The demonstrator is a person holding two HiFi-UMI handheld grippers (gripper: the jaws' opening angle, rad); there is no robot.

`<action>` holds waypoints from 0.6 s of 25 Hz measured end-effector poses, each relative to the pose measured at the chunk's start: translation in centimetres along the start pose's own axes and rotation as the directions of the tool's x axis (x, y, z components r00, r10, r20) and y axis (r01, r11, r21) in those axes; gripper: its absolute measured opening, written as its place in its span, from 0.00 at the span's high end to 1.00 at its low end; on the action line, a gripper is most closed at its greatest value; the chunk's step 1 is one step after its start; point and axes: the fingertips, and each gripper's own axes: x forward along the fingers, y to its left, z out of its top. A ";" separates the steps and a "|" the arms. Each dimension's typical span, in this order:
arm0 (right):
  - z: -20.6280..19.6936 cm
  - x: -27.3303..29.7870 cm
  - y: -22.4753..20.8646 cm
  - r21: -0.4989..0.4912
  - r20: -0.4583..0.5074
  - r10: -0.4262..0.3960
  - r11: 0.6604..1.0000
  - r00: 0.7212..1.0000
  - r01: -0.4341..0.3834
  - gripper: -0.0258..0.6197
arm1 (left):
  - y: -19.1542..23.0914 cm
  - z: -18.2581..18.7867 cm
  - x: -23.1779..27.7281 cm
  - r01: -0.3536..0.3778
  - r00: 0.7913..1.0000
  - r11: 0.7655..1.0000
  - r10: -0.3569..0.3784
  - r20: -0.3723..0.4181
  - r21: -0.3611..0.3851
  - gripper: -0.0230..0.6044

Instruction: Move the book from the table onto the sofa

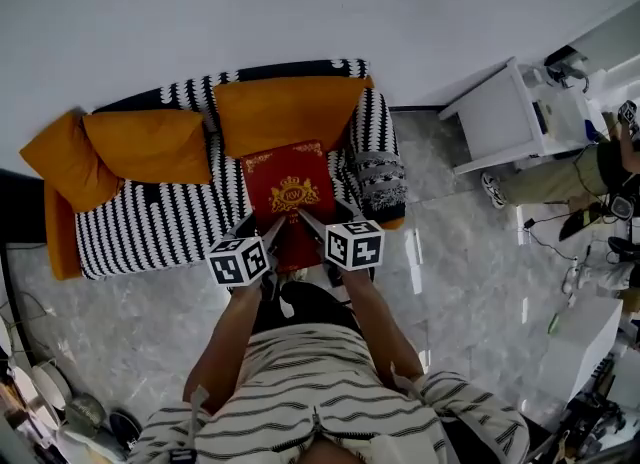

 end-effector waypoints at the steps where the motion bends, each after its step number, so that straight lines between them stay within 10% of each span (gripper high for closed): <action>1: -0.2 0.7 -0.1 0.002 -0.006 -0.004 1.000 1.000 0.004 0.42 | 0.7 -0.1 0.4 -0.001 1.000 1.000 0.001 -0.006 -0.008 0.48; 15: -4.6 8.5 -2.7 0.080 -0.104 -0.037 0.996 0.994 0.046 0.42 | 7.8 -2.9 5.6 -0.021 0.993 0.998 0.014 -0.113 -0.061 0.48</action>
